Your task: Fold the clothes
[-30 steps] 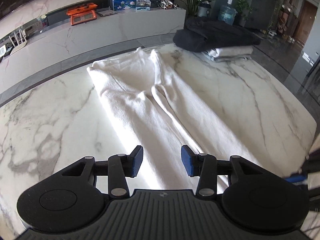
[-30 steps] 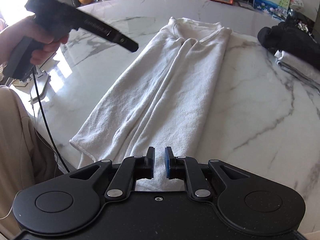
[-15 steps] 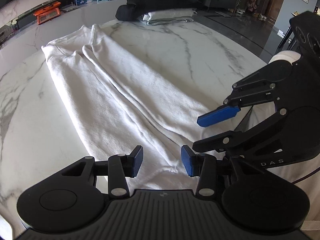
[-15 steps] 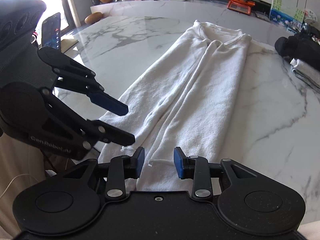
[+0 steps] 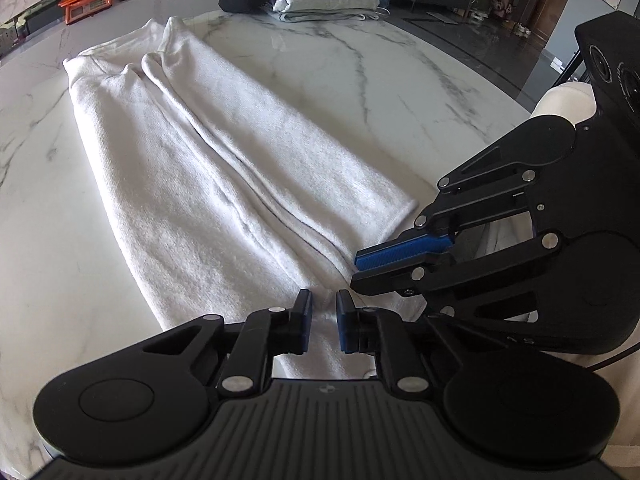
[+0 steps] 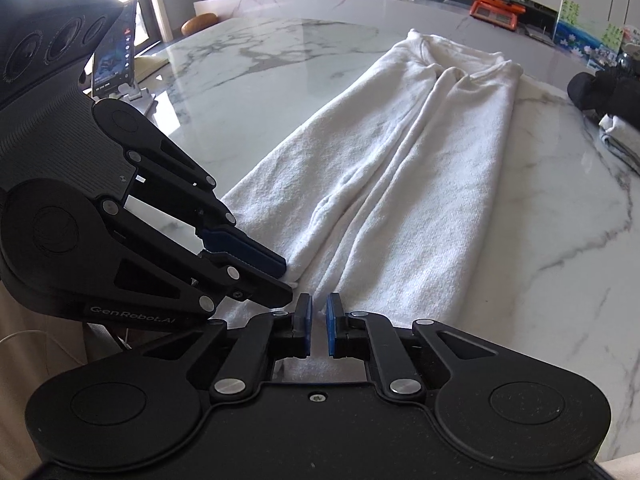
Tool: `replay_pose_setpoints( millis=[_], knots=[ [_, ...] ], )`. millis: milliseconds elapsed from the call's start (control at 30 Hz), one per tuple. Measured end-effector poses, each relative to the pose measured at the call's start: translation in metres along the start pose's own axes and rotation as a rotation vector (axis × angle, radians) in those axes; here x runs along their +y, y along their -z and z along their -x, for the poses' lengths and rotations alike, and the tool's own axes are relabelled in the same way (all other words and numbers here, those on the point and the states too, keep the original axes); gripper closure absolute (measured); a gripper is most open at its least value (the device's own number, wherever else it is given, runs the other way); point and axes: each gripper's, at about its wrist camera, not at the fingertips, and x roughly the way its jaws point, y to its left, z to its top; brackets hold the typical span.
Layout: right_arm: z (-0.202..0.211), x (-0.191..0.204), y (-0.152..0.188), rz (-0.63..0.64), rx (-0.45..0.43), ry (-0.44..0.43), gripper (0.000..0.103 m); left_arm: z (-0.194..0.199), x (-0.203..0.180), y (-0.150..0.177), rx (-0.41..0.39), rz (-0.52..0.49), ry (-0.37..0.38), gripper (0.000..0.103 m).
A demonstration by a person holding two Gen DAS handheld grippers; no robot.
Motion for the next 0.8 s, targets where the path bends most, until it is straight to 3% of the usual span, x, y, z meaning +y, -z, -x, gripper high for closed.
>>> replay_pose_setpoints(
  millis=[67,167,200,233,300,433,567,800],
  knots=[
    [0.001,0.001,0.000,0.011,0.007,0.001,0.095,0.001,-0.003,0.000,0.008,-0.028,-0.012,0.091],
    [0.008,0.002,-0.002,0.054,0.002,0.004,0.094,0.008,-0.014,0.002,0.008,-0.117,-0.047,0.079],
    [0.013,0.002,-0.004,0.086,-0.008,0.009,0.088,0.013,-0.019,0.003,0.005,-0.166,-0.068,0.071],
    [0.014,0.001,-0.006,0.122,-0.006,0.011,0.075,0.015,-0.024,0.005,0.004,-0.211,-0.087,0.062],
    [0.019,0.003,-0.008,0.220,0.007,0.014,0.062,0.016,-0.029,0.006,0.012,-0.290,-0.115,0.057],
    [0.019,0.002,-0.013,0.400,0.067,-0.017,0.061,0.008,-0.038,0.008,0.091,-0.511,-0.197,0.054],
    [0.008,-0.003,-0.023,0.584,0.176,-0.072,0.061,-0.004,-0.037,0.005,0.172,-0.656,-0.205,0.054],
    [-0.015,0.000,-0.028,0.727,0.287,-0.124,0.060,-0.019,-0.026,-0.003,0.229,-0.707,-0.157,0.046]
  ],
)
